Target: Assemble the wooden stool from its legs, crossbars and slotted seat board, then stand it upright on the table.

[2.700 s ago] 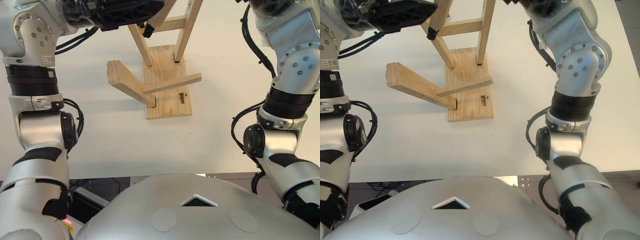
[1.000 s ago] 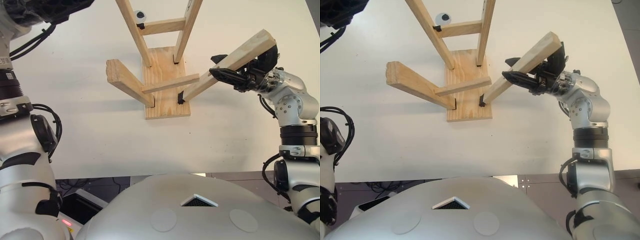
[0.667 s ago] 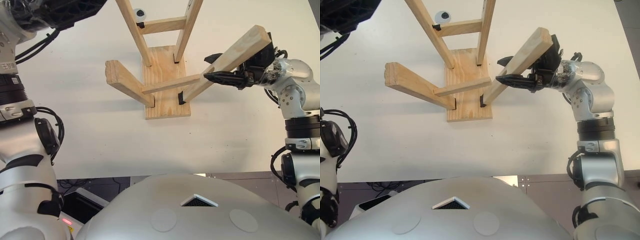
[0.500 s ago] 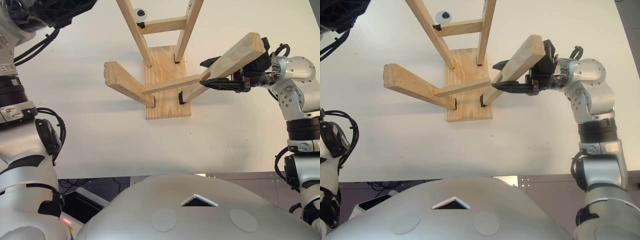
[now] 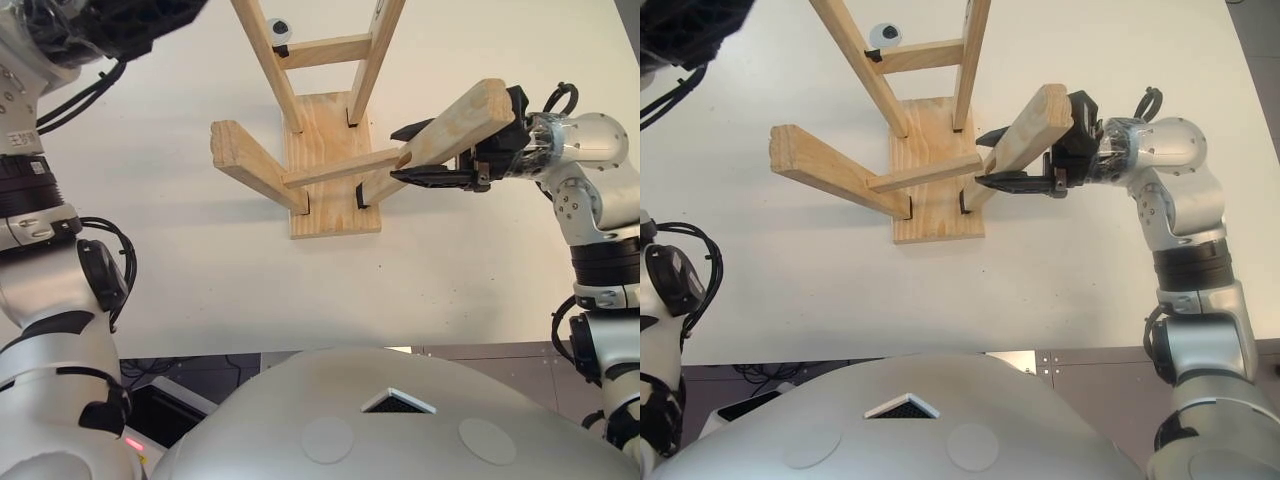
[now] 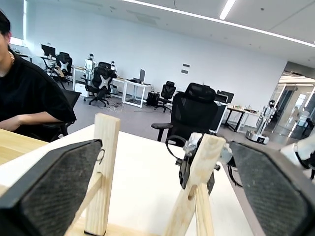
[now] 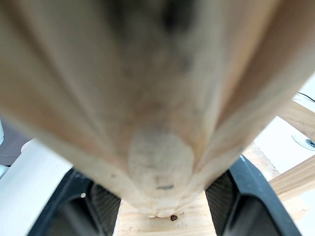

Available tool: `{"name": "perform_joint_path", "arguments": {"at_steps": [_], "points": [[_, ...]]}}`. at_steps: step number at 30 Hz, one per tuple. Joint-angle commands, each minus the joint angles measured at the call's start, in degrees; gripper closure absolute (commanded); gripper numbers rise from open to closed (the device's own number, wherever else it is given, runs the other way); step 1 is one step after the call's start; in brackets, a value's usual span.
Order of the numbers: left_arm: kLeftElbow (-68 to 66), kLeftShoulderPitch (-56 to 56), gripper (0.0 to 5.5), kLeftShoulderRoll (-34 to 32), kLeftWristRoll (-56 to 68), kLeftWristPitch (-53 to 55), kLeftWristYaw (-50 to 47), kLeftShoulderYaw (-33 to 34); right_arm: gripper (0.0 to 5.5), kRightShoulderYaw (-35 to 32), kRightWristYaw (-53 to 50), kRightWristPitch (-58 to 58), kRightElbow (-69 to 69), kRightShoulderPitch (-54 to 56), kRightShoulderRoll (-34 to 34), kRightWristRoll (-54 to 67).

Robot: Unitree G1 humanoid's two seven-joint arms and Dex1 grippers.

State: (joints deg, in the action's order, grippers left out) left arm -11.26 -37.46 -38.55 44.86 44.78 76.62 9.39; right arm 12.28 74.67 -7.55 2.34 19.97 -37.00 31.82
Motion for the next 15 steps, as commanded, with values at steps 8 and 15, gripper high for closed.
{"name": "perform_joint_path", "arguments": {"at_steps": [8,15], "points": [[6.08,-10.29,0.73,-1.35,-7.43,5.46,-5.04,-10.94,3.46,4.40,-3.03,-4.33,1.53,-4.24,-1.69,-7.94],[4.26,-27.80,0.73,1.11,-9.11,18.68,-0.10,-25.35,3.46,4.17,-4.94,-3.56,2.47,-4.73,-1.07,-8.65]]}}
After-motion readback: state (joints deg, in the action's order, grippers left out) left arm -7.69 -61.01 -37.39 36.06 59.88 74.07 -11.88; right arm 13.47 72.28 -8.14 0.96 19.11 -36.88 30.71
